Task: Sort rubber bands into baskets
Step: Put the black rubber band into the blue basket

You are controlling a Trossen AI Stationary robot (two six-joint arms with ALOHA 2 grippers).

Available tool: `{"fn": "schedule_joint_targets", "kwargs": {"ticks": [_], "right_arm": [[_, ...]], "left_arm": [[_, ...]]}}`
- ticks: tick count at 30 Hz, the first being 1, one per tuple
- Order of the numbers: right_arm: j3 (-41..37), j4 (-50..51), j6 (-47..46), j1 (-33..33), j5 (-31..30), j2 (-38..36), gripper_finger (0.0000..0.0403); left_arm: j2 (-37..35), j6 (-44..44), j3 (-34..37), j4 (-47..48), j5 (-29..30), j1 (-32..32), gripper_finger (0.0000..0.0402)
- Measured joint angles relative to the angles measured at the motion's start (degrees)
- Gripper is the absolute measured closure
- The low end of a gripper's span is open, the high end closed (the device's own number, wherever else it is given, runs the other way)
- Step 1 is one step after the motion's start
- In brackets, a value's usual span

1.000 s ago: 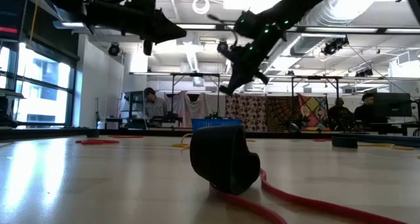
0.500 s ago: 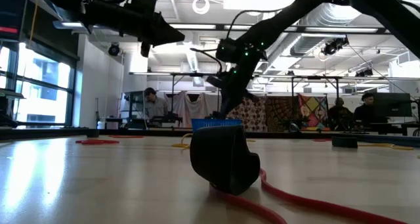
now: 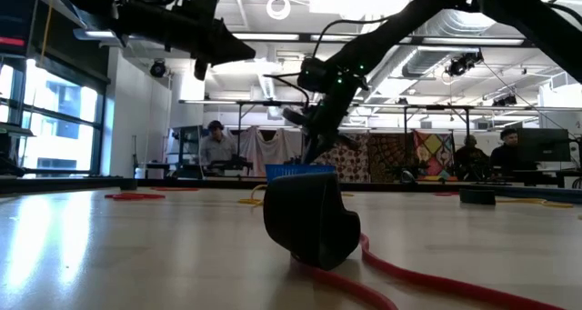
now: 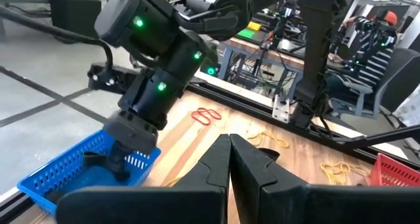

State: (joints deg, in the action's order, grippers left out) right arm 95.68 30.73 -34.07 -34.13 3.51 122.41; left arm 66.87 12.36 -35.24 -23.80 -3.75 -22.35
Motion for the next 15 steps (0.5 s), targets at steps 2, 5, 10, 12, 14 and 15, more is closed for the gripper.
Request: {"fn": "schedule_joint_targets", "kwargs": {"ticks": [2, 5, 10, 12, 14, 15], "right_arm": [[0.0, -1.2, -1.7, 0.0, 0.0, 0.3, 0.0395], [0.0, -1.5, -3.6, 0.0, 0.2, 1.5, 0.0389], [-0.1, -1.4, -5.1, 0.0, 0.9, 3.6, 0.0371], [-0.1, -1.3, -5.1, 0.0, 0.9, 3.6, 0.0362], [-0.1, -1.6, -5.0, 0.0, 0.8, 3.6, 0.0353], [-0.1, -1.5, -5.0, 0.0, 0.8, 3.6, 0.0347]], "left_arm": [[0.0, 0.0, 0.0, 0.1, 0.0, 0.0, 0.0401], [0.0, -0.1, 0.0, 0.1, 0.0, 0.0, 0.0401], [0.0, -0.1, 0.0, 0.3, 0.0, 0.0, 0.0401], [0.0, -0.3, 0.0, 0.4, 0.0, 0.0, 0.0401], [0.0, -0.6, 0.0, 0.5, 0.0, 0.0, 0.0401], [0.0, -0.7, 0.0, 0.5, 0.0, 0.0, 0.0401]]}}
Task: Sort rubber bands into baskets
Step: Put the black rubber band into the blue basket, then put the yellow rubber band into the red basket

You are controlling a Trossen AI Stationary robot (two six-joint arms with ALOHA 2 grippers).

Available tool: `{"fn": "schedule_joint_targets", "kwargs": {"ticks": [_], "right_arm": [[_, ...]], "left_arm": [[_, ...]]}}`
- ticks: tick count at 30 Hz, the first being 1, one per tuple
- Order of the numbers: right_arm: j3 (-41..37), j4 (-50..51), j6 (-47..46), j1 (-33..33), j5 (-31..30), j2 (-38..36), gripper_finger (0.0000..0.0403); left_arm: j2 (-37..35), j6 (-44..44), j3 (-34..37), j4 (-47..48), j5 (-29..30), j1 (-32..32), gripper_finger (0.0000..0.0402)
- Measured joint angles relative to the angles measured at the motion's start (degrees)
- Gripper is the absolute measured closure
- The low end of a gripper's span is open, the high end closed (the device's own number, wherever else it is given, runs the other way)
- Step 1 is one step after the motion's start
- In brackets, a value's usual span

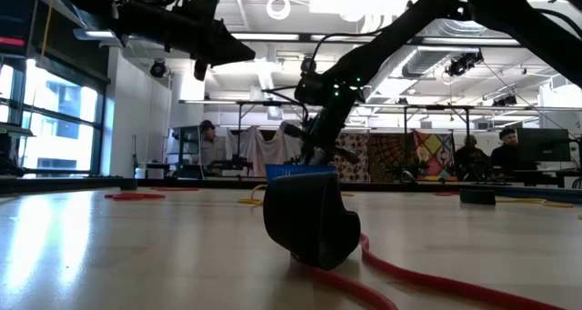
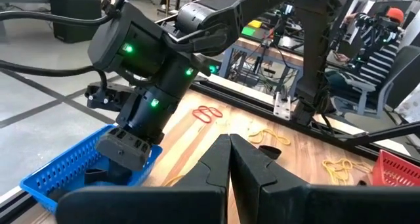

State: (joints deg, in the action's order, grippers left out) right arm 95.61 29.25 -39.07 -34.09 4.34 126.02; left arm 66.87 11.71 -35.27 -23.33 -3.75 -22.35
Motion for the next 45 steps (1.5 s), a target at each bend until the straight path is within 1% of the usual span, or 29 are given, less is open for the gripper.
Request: {"fn": "schedule_joint_targets", "kwargs": {"ticks": [4, 10, 12, 14, 17, 20, 22, 24, 27, 28, 29, 33, 36, 41, 45], "right_arm": [[0.0, 0.1, 0.5, 0.0, -0.2, 0.0, 0.0319], [0.0, 0.1, 1.6, 0.0, -0.7, 0.0, 0.0258], [0.0, 0.1, 2.8, -0.1, 0.0, -0.1, 0.0239], [1.2, 1.4, 4.6, 0.0, 0.4, -0.1, 0.0227], [5.2, 4.6, 7.5, 0.1, 0.4, -0.2, 0.0224], [10.4, 8.6, 12.0, 0.7, -0.8, -0.4, 0.0239], [14.0, 11.2, 15.5, 1.1, -0.9, -0.4, 0.0263], [16.7, 13.5, 18.8, 1.5, -0.9, -0.4, 0.0298], [18.2, 17.4, 22.2, 1.8, -0.8, -1.0, 0.0370], [18.2, 18.3, 22.5, 2.0, -0.8, -1.4, 0.0385], [18.0, 18.7, 22.8, 2.1, -0.7, -1.8, 0.0392], [14.4, 19.1, 22.3, 3.9, 0.3, -5.3, 0.0389], [10.6, 17.1, 21.2, 7.1, 0.3, -8.6, 0.0400], [3.4, 12.8, 18.2, 14.4, 0.7, -12.4, 0.0401], [-2.3, 9.7, 17.6, 21.7, 0.9, -13.0, 0.0400]], "left_arm": [[0.0, 0.0, 0.0, 0.0, 0.0, 0.0, 0.0401], [0.0, 0.0, 0.0, 0.0, 0.0, 0.0, 0.0401], [0.0, 0.0, 0.0, 0.0, 0.0, 0.0, 0.0401], [0.0, 0.0, 0.0, 0.0, 0.0, 0.0, 0.0401], [0.0, -0.5, 0.0, 0.1, 0.0, 0.0, 0.0401], [0.0, -0.8, 0.0, 1.0, 0.0, 0.0, 0.0401], [0.0, -0.8, 0.0, 2.0, -0.1, 0.0, 0.0401], [0.0, -0.9, 0.0, 3.0, -0.1, 0.0, 0.0401], [-0.1, -0.9, 0.0, 3.9, -0.2, 0.0, 0.0401], [-0.3, -0.8, 0.0, 4.1, -0.2, 0.0, 0.0401], [-0.7, -0.5, 0.0, 4.2, -0.2, 0.0, 0.0401], [-4.2, 1.1, 0.0, 7.4, -0.3, -0.3, 0.0401], [-7.8, -1.4, 0.0, 10.7, -2.7, -0.4, 0.0401], [-12.2, -1.8, 0.0, 13.1, -8.5, -1.0, 0.0401], [-14.6, -1.8, 0.0, 14.6, -14.0, -1.0, 0.0401]]}}
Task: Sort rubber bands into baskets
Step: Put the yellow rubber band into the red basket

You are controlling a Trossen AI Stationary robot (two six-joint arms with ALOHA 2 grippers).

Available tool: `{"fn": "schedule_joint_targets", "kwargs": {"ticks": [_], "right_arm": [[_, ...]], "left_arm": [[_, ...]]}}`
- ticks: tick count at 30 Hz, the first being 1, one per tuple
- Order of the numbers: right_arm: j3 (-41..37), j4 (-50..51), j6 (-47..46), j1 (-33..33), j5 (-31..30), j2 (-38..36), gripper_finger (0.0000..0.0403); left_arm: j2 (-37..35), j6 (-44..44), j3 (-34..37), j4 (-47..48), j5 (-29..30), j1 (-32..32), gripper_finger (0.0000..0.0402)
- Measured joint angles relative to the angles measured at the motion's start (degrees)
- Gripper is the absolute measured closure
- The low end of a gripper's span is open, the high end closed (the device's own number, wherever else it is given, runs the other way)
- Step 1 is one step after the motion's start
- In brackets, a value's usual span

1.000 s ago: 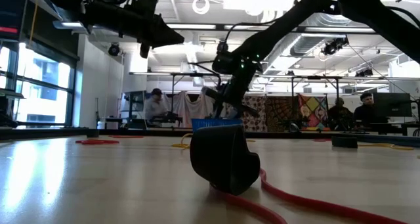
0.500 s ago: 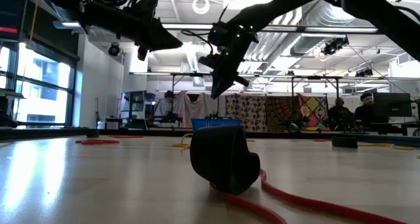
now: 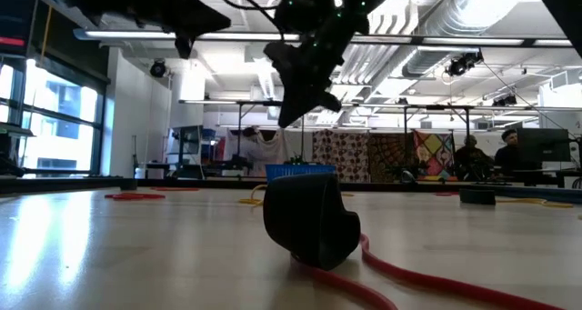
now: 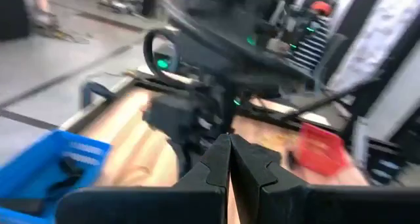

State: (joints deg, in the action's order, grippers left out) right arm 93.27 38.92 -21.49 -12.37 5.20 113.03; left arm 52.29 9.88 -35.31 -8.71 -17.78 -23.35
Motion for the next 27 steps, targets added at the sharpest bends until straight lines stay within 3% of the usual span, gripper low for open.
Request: {"fn": "schedule_joint_targets", "kwargs": {"ticks": [7, 16, 20, 27], "right_arm": [[-5.8, -1.1, 2.8, 9.5, 0.7, -0.3, 0.0346], [-12.7, -5.8, -2.3, 10.9, 0.9, -0.3, 0.0248], [-16.0, -9.3, -4.8, 10.4, -0.9, -0.3, 0.0247], [-20.8, -13.6, -5.1, 10.1, -4.0, -0.2, 0.0290]], "left_arm": [[-1.5, -1.5, 0.0, 6.7, -4.2, 0.0, 0.0401], [-1.7, -2.3, 0.0, 7.3, -4.2, 0.0, 0.0401], [-1.7, -3.0, 0.0, 7.2, -3.7, 0.0, 0.0401], [-1.7, -2.0, 0.0, 7.1, -3.5, 0.0, 0.0401]]}}
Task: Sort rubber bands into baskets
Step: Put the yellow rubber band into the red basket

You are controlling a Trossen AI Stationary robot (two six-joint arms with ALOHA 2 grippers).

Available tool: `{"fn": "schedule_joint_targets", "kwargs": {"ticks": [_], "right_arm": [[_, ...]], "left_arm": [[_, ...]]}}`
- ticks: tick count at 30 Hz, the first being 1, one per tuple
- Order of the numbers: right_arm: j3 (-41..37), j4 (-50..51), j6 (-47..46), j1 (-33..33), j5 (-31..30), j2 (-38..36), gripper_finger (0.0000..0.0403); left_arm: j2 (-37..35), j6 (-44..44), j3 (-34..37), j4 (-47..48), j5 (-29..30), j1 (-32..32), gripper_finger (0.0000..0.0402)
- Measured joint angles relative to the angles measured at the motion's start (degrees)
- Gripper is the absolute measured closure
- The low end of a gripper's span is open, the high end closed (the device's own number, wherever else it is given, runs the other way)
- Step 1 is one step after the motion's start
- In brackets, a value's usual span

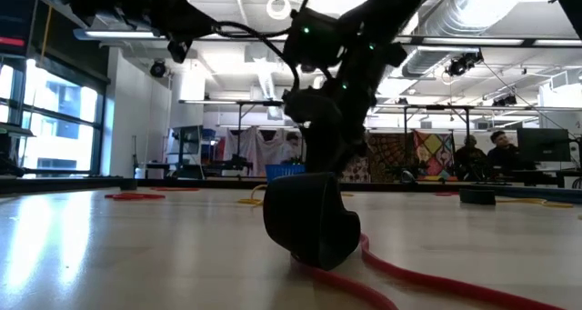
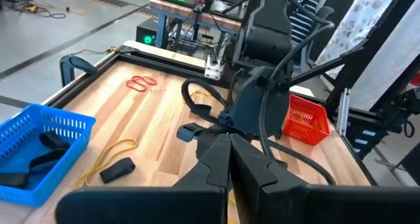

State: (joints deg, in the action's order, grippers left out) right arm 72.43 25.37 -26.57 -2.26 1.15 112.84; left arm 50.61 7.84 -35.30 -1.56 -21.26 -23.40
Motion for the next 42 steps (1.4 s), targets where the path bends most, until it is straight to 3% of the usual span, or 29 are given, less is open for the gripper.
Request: {"fn": "schedule_joint_targets", "kwargs": {"ticks": [8, 14, 30, 42], "right_arm": [[-3.2, -3.6, 1.1, 0.0, 0.4, 0.6, 0.0327], [-3.4, -3.9, 0.9, 0.0, -1.2, 0.4, 0.0396], [1.2, 2.6, -3.2, 2.0, 0.2, -5.4, 0.0402], [11.5, 19.4, -7.1, 6.7, 0.6, -10.2, 0.0403]], "left_arm": [[0.0, 0.5, 0.0, 0.0, 1.1, 0.0, 0.0401], [0.0, 1.0, 0.0, 0.0, 1.1, 0.0, 0.0401], [0.0, 2.1, 0.0, 0.1, 1.1, 0.0, 0.0401], [0.0, 2.1, 0.0, 0.2, 1.1, -0.1, 0.0401]]}}
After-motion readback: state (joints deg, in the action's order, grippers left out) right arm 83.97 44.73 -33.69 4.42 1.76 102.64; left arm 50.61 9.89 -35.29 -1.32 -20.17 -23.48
